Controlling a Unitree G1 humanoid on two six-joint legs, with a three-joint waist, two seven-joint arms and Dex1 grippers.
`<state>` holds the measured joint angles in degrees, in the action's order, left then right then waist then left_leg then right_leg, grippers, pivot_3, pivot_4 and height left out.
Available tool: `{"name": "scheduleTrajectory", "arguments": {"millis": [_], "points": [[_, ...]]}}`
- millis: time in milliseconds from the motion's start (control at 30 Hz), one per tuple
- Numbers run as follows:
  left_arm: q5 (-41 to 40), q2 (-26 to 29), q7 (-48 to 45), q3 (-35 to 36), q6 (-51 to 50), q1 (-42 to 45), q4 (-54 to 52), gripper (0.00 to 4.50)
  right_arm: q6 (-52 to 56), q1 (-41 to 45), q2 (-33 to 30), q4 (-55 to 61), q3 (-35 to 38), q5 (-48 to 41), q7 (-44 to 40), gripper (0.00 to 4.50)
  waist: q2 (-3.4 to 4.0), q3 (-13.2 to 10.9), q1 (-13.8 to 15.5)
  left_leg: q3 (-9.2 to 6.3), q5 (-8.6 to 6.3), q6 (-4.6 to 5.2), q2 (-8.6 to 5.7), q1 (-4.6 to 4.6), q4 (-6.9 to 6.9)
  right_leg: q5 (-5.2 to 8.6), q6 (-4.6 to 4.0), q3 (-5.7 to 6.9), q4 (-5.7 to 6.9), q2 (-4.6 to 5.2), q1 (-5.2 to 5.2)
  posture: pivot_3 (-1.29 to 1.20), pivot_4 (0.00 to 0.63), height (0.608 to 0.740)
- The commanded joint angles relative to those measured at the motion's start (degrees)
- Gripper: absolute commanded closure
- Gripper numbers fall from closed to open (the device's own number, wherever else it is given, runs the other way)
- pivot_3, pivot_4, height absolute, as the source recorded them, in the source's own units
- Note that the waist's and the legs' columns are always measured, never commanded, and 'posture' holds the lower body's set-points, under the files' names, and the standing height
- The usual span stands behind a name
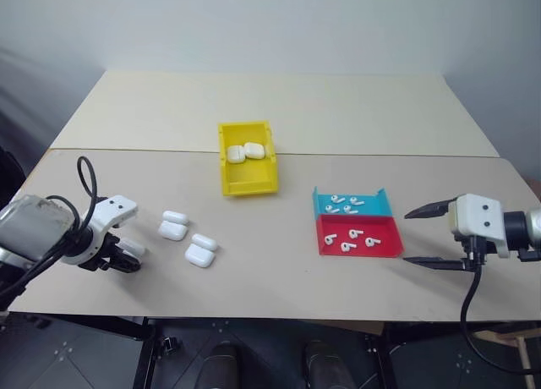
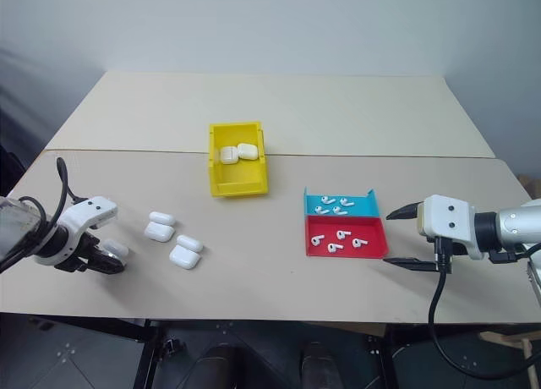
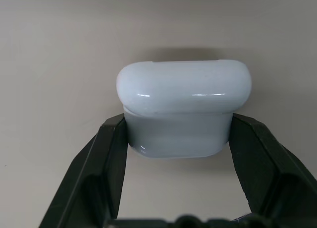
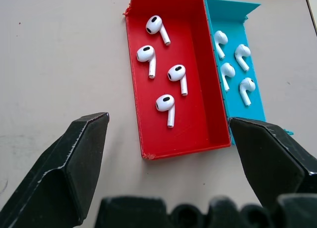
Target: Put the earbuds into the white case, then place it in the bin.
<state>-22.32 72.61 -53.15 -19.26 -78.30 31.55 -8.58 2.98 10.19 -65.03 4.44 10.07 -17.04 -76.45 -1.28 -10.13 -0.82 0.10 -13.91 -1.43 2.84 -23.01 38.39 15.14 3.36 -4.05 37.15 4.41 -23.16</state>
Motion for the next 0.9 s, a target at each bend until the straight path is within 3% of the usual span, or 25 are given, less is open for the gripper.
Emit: {"name": "scheduleTrajectory", "arguments": {"millis": [33, 200, 267, 400, 467, 567, 667, 733, 867, 900], "points": [[0.0, 5.2, 0.0, 8.1, 4.6, -4.2, -5.6, 1.73, -0.5, -0.5, -2.0, 0.9, 4.6, -0.5, 0.2, 0.00, -0.03, 0.0, 0.0, 0.00, 0.00, 0.00, 0.00, -0.03, 0.01, 0.00, 0.00, 0.01, 0.00, 0.00, -0.02, 0.00, 0.150, 0.740], [-5.2, 10.4, -5.2, 23.4, 6.4, -9.6, -14.3, 1.73, -0.5, -1.3, -3.7, 0.9, 7.8, -0.9, -0.3, 0.00, -0.04, 0.0, -0.1, -0.02, 0.00, 0.00, 0.02, -0.14, 0.10, -0.01, 0.00, 0.04, 0.02, 0.01, -0.10, 0.00, 0.150, 0.740], [-7.4, 9.9, -6.3, 29.8, 6.6, -9.9, -16.4, 1.73, 1.2, -1.4, -4.8, 1.4, 8.7, -1.3, -0.6, 0.00, -0.03, 0.0, 0.0, -0.01, 0.00, 0.00, 0.01, -0.12, 0.12, 0.00, 0.02, 0.04, 0.01, 0.03, -0.06, 0.00, 0.150, 0.740], [-9.2, -8.6, 1.8, 40.3, 19.7, -8.1, -21.7, 1.73, 5.3, 4.1, -6.2, 2.2, 3.3, 0.7, 0.9, 0.00, 0.28, 0.1, 0.1, -0.01, 0.00, 0.00, 0.01, 0.01, 0.17, 0.03, 0.05, 0.07, 0.03, 0.04, 0.09, 0.00, 0.150, 0.740], [-11.8, -14.9, 2.3, 40.9, 22.8, -7.5, -23.2, 1.73, 7.8, 7.5, -7.3, 2.4, 0.3, 1.3, -0.2, 0.00, 0.24, 0.1, -0.1, -0.05, 0.00, 0.00, 0.02, 0.03, 0.27, 0.01, 0.03, 0.07, 0.10, 0.01, 0.14, 0.00, 0.150, 0.740], [-13.7, -28.3, 1.2, 39.0, 38.0, -9.4, -25.7, 1.73, 12.1, 15.3, -8.5, 2.1, -7.2, 2.9, -4.2, 0.00, 0.29, 0.2, -0.5, -0.02, 0.00, 0.00, 0.00, -0.08, 0.42, -0.04, 0.09, 0.00, 0.07, 0.04, 0.10, 0.00, 0.150, 0.740], [-14.3, -36.4, -0.1, 36.8, 46.2, -13.0, -25.2, 1.73, 13.9, 21.2, -7.6, 1.2, -12.7, 5.1, -6.7, 0.00, 0.25, 0.2, -0.5, -0.03, -0.01, 0.00, 0.02, -0.19, 0.47, -0.07, 0.12, 0.01, 0.00, 0.03, 0.05, 0.00, 0.150, 0.740], [-14.6, -40.0, -1.0, 35.4, 50.6, -15.1, -24.4, 1.73, 14.6, 23.8, -7.3, 0.8, -15.2, 6.0, -8.5, 0.00, 0.26, 0.2, -0.4, -0.02, -0.01, 0.00, 0.00, -0.17, 0.47, -0.07, 0.12, -0.01, 0.01, 0.04, 0.05, 0.00, 0.150, 0.740], [-12.8, -43.1, -4.8, 29.5, 56.5, -17.5, -19.1, 1.73, 12.4, 26.2, -4.8, 2.5, -19.0, 7.0, -10.7, 0.91, 0.27, 0.2, -0.1, -0.03, 0.00, 0.00, 0.00, -0.12, 0.49, -0.07, 0.12, 0.00, 0.01, 0.03, 0.11, 0.00, 0.150, 0.740], [-12.8, -43.8, -5.8, 28.2, 57.9, -17.7, -18.1, 1.73, 13.3, 27.0, -3.8, 3.0, -20.2, 7.6, -10.7, 0.91, 0.26, 0.2, -0.1, -0.02, 0.00, 0.00, 0.00, -0.08, 0.50, -0.07, 0.13, 0.00, 0.01, 0.03, 0.14, 0.00, 0.150, 0.740]]}}
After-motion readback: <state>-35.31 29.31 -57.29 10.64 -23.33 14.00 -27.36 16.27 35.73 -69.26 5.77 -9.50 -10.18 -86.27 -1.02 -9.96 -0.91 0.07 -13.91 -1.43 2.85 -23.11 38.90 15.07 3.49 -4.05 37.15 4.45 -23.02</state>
